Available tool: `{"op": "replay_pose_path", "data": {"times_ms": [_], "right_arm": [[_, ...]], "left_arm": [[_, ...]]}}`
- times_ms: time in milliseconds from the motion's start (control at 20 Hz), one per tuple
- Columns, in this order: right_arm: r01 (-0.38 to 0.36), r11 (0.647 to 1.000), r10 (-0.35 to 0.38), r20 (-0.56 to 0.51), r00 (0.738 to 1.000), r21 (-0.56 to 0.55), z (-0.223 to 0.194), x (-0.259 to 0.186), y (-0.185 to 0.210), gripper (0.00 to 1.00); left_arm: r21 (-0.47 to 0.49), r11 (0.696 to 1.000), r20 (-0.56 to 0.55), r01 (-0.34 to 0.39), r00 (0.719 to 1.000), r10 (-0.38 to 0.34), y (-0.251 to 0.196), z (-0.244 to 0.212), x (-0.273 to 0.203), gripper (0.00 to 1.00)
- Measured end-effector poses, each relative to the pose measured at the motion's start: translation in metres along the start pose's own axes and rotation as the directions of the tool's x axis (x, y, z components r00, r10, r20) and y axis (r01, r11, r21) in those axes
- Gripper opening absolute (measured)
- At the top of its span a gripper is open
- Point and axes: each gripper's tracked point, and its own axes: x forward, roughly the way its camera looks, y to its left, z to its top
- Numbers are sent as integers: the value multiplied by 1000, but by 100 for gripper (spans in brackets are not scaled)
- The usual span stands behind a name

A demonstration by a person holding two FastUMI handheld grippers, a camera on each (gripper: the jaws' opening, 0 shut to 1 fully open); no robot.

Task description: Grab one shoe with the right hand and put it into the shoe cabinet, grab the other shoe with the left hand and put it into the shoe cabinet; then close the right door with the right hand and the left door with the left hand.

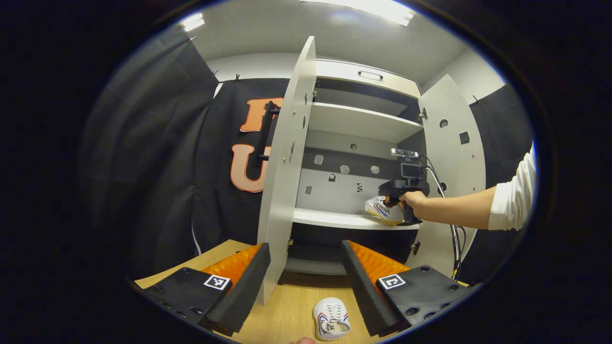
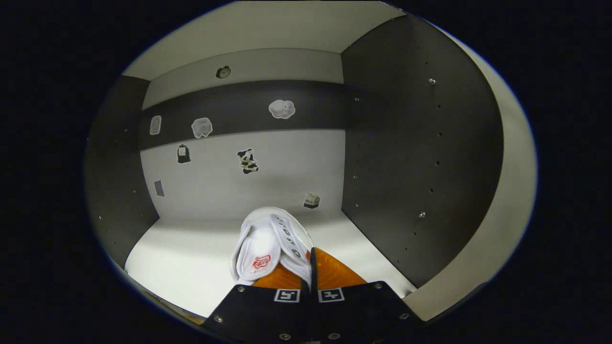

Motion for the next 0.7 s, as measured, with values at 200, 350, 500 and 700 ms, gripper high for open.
{"op": "replay_pose_path", "data": {"times_ms": [200, 350, 500, 700], "right_arm": [[38, 999, -37, -49, 998, 4, -14, 15, -3, 0], [30, 999, -28, -64, 998, 30, -15, 18, 0, 0], [13, 999, -9, -87, 996, 47, -20, 15, 3, 12], [-28, 998, 32, -72, 997, 55, -12, 1, 7, 25]], "left_arm": [[12, 1000, 2, -7, 1000, 7, 2, 1, 2, 96], [12, 1000, -4, -9, 1000, 9, 2, 0, 3, 96], [14, 1000, -7, -13, 1000, 13, 3, -1, 4, 96], [12, 1000, -8, -11, 1000, 11, 4, -2, 5, 96]]}}
